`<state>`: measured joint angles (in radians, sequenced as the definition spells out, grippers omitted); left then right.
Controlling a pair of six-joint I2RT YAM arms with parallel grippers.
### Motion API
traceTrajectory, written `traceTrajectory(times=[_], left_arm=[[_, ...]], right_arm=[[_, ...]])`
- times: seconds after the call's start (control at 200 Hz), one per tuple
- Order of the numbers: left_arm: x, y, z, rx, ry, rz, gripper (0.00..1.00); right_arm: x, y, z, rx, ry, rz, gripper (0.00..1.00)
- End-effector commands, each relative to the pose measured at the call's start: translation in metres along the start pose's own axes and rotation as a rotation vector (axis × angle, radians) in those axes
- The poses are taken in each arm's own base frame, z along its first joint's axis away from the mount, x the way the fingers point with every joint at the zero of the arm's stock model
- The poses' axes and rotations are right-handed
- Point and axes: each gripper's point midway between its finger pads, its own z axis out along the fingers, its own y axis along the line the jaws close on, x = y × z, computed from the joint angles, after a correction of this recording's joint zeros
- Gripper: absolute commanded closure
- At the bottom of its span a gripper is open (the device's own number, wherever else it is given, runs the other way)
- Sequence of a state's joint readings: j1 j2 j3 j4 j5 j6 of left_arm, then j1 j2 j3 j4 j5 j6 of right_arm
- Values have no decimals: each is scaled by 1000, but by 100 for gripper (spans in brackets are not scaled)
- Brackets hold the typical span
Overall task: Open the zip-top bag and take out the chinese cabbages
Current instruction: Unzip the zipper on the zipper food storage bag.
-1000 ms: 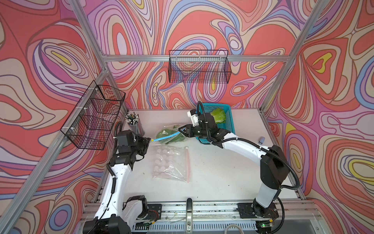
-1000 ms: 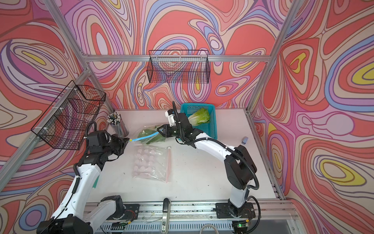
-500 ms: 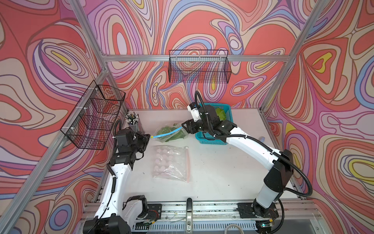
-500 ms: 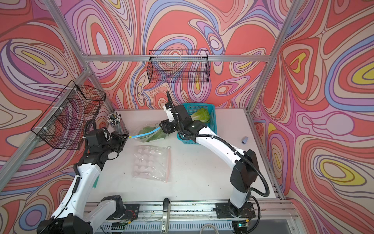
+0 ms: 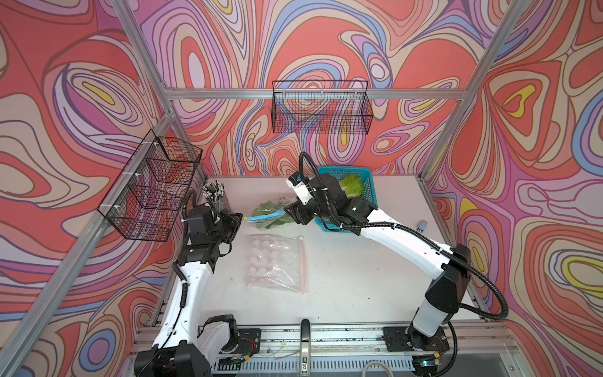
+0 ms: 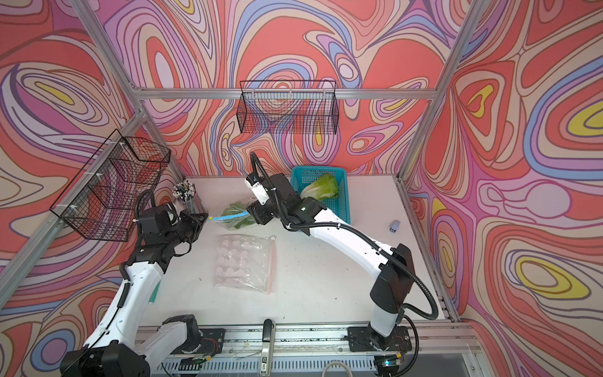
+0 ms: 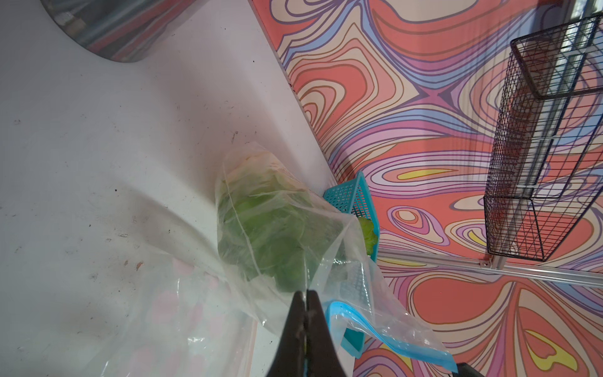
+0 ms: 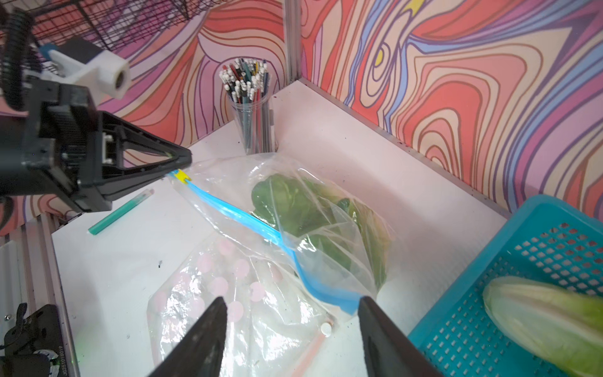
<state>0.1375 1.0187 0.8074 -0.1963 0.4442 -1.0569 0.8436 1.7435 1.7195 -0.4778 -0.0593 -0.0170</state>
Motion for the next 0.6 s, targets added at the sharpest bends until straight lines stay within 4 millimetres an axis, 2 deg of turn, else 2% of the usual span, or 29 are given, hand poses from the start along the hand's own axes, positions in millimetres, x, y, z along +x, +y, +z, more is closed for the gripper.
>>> traceTrajectory(times=[0.0,0.155,0.22,0.401,0.421,0.431,0.461,0.596], left_arm=[[-2,-6,2,32,0,26,100],[-2,-7,2,40,4,37,100],[-1,-9,2,47,8,40,100],[1,-18,0,84,23,65,100],[1,-19,1,86,28,67,100],[1,-19,1,88,28,69,100],[2,-20,1,94,35,73,100],[5,-26,2,127,57,91,100]], right_arm=[[-36,19,-25,-64,-123,-87,36],[-48,32,-38,-133,-195,-115,41],[-45,37,-35,-161,-203,-125,42],[-25,57,-1,-273,-142,-135,53],[-28,60,-2,-284,-147,-141,54],[-20,60,8,-289,-124,-139,55],[-14,64,17,-304,-105,-143,57],[-10,80,38,-367,-86,-178,61]])
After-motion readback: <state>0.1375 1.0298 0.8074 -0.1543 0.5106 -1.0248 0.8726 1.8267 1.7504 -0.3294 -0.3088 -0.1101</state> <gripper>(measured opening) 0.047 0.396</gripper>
